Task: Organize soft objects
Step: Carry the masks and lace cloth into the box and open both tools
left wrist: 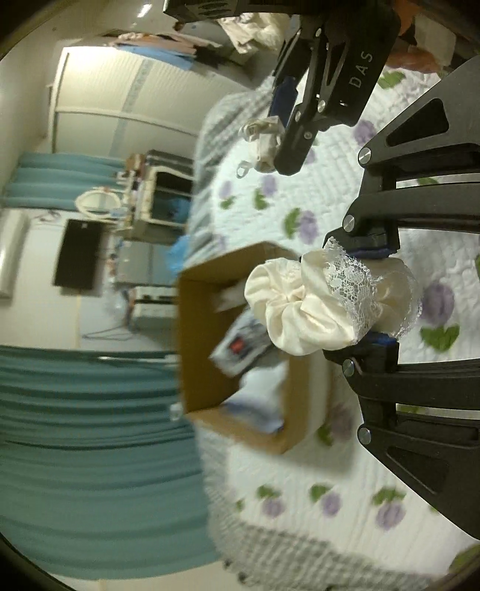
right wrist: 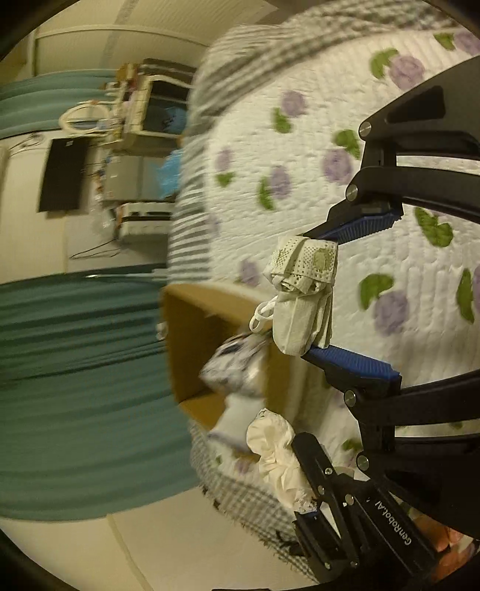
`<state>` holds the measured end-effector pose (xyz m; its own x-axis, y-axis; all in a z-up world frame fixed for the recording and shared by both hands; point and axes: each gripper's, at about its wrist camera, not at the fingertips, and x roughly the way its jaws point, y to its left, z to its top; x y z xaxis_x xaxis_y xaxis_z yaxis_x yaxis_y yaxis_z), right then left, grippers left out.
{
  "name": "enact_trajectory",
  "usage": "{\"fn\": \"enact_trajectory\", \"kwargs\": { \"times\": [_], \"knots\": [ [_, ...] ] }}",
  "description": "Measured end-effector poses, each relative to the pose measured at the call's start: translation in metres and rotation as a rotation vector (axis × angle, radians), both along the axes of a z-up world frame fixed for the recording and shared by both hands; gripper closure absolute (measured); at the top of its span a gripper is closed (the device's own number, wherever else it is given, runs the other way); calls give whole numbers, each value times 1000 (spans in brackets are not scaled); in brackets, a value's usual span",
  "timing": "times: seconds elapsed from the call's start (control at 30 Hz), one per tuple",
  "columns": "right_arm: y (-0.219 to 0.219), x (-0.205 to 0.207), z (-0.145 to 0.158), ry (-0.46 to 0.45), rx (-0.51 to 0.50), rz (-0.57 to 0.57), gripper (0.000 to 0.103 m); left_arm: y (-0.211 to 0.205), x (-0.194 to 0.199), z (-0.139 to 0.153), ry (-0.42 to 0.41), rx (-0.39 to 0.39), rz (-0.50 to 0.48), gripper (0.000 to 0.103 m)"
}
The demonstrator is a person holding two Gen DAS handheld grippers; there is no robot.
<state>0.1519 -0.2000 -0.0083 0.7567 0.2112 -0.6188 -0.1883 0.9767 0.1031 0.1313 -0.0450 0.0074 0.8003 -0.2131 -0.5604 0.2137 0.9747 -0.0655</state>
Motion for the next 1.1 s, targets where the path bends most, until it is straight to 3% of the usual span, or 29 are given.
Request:
{"fn": "enact_trajectory", "kwargs": {
  "times": [0.27, 0.47, 0.6, 0.8, 0.97, 1.1],
  "knots": [
    [40, 8, 88, -148, -25, 56, 49, 23, 22, 68, -134, 6, 20, 75],
    [70, 51, 115, -192, -21, 96, 49, 41, 72, 72, -150, 42, 43, 75],
    [86, 92, 106, -175, -25, 107, 49, 47, 119, 52, -114, 63, 46, 75],
    [98, 158, 65, -107, -16, 106, 49, 50, 175, 9, -44, 80, 31, 75],
    [104, 198, 29, -48, -22, 114, 49, 49, 205, -17, -5, 127, 29, 73],
    [105, 214, 8, -27, -27, 120, 49, 51, 210, -26, 28, 111, 37, 71]
  ]
}}
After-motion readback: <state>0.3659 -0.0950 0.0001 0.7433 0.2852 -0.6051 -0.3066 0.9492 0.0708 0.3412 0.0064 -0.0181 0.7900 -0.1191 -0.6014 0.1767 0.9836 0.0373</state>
